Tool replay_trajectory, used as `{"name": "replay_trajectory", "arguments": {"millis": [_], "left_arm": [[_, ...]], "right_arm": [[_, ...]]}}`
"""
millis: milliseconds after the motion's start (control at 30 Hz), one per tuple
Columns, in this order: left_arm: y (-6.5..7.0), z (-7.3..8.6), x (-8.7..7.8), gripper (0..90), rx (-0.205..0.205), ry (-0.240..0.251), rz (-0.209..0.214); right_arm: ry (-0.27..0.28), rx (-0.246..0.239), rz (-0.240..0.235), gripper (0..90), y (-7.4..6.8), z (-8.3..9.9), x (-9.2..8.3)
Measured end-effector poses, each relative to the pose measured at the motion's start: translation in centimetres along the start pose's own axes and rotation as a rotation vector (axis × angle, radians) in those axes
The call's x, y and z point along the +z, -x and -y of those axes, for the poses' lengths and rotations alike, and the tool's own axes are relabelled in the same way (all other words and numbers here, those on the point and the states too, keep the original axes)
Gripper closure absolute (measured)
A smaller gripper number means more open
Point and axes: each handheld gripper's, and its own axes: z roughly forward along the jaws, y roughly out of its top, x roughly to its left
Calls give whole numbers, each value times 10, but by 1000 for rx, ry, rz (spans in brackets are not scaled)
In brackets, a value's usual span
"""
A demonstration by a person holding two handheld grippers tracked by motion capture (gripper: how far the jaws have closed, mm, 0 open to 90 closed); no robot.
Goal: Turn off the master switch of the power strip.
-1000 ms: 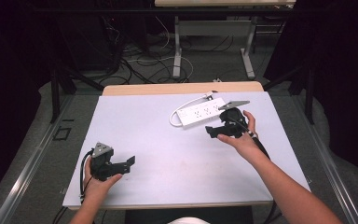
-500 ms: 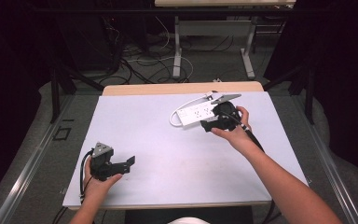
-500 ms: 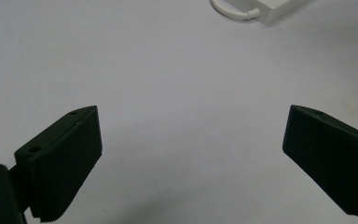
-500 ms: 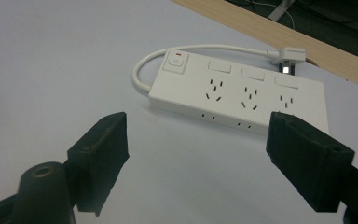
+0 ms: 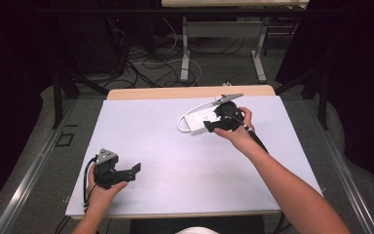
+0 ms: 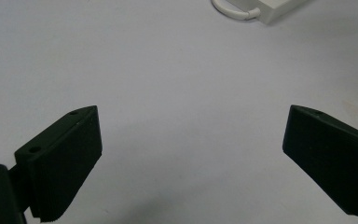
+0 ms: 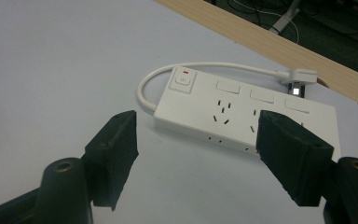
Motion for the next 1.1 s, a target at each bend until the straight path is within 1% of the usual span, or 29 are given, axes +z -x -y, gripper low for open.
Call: {"name": "replay_trajectory", "arguments": {"millis": [233,267,300,367,433,467,533,600,667,767,833,1000,1100], "left_arm": [[0,0,0,45,2,-1,1],[0,0,0,45,1,-2,1],[0,0,1,45,-1,8,-3],[0,0,1,46,0,2,-2],[0,0,1,45,-1,3,-3],[0,0,1,46,-2,3,-3],[-1,0,1,45,-2,3,-2],[-1,0,1,45,-1,1,-2],[-2,0,1,46,-2,2,-2],[-2,1,1,45,-5,4,-1],[-2,1,1,45,-5,-2,0],[-3,1,1,46,-4,-3,0],[-3,1,1,47,-4,-3,-1]], "right_arm": [[-5,-22,1,316,1,-6,8],[-3,-20,-1,317,1,-7,10],[-2,-19,-2,321,1,-8,11],[-2,-17,4,331,0,-10,14],[-7,-19,7,334,1,-12,17],[-15,-11,3,340,0,-14,18],[-12,-21,4,349,1,-15,21],[-21,-5,-3,361,0,-17,24],[-25,-12,2,367,1,-18,28],[-27,-3,-13,368,1,-20,33],[-31,-11,-14,374,1,-21,37],[-43,-10,-13,376,1,-24,44],[-37,-21,-15,382,3,-25,49]]}}
